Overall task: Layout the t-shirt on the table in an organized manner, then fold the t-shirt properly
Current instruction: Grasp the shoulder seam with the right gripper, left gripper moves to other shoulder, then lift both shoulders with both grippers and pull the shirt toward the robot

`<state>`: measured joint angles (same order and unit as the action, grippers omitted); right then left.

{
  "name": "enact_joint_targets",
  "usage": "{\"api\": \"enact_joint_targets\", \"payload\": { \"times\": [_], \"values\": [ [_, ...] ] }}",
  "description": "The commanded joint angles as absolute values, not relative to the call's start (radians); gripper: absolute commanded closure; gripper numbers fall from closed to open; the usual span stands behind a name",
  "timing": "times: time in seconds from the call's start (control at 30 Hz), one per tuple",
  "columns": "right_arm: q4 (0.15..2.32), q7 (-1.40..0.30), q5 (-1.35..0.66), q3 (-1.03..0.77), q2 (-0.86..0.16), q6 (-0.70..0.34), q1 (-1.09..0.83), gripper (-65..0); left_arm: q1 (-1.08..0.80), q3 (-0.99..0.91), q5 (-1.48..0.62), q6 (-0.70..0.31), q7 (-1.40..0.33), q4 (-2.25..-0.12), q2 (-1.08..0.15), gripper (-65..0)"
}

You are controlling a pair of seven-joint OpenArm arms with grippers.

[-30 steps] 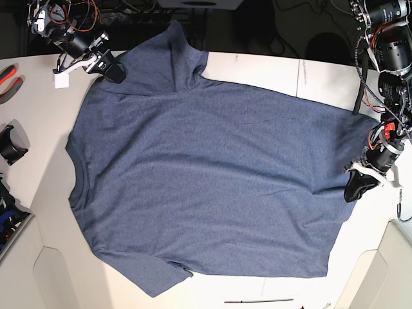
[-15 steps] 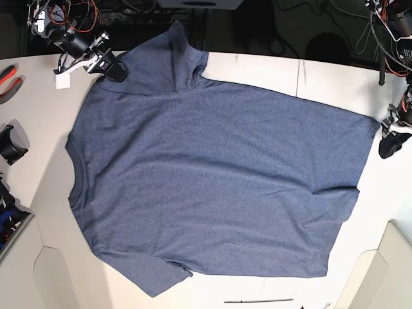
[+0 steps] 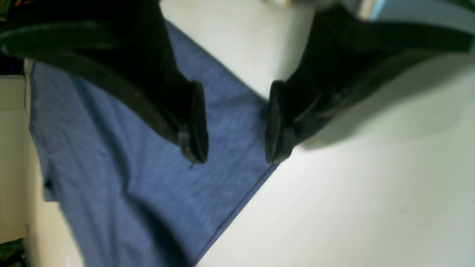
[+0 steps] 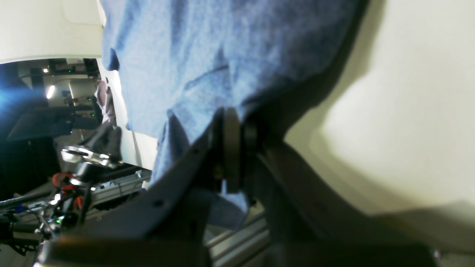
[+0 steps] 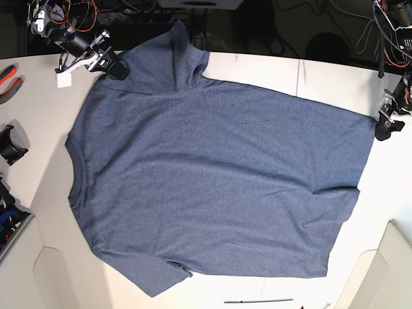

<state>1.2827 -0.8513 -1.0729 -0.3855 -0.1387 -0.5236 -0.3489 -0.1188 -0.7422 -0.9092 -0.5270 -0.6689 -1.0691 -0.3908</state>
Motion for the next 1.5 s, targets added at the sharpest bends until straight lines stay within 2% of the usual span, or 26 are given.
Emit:
{"api": "enact_joint_targets", "payload": {
  "times": [0.0, 0.2, 0.63, 0.7, 0.8, 0.93, 1.1, 1.3, 1.47],
  "values": [
    [1.290, -0.868, -1.059, -0.385, -0.149, -0.513, -0.352, 0.0, -0.111, -0.748, -0.920, -0.534, -0.654, -1.063, -0.412, -29.3],
    [1.290, -0.869, -1.059, -0.385, -0.149, -0.513, -0.352, 0.0, -0.111, -0.748, -0.917, -0.535, -0.636, -0.982, -0.407, -29.3],
    [1.290, -0.876, -1.064, -0.385, -0.149, -0.522, -0.352, 0.0, -0.025, -0.724, -0.822, -0.526, -0.621, -0.982, -0.352, -28.1],
    [1.290, -0.876, -1.073, -0.385, -0.149, -0.524, -0.352, 0.0, -0.025, -0.714, -0.822, -0.519, -0.621, -0.982, -0.352, -19.8],
    [1.290, -0.878, -1.081, -0.385, -0.149, -0.525, -0.352, 0.0, -0.025, -0.713, -0.822, -0.520, -0.621, -0.982, -0.352, 0.0],
    [1.293, -0.897, -1.082, -0.385, -0.149, -0.547, -0.353, 0.0, -0.030, -0.713, -0.823, -0.522, -0.622, -0.982, -0.352, 0.0],
    [1.338, -0.928, -1.082, -0.385, -0.152, -0.547, -0.361, 0.0, -0.075, -0.713, -0.850, -0.599, -0.625, -1.006, -0.352, 0.0],
    [1.463, -0.944, -1.078, -0.392, -0.178, -0.548, -0.376, 0.0, -0.144, -0.734, -0.902, -0.649, -0.633, -1.061, -0.351, 0.0],
    [1.569, -0.948, -1.033, -0.395, -0.207, -0.547, -0.378, 0.0, -0.194, -0.760, -0.905, -0.648, -0.646, -1.155, -0.351, 0.0]
  ]
}}
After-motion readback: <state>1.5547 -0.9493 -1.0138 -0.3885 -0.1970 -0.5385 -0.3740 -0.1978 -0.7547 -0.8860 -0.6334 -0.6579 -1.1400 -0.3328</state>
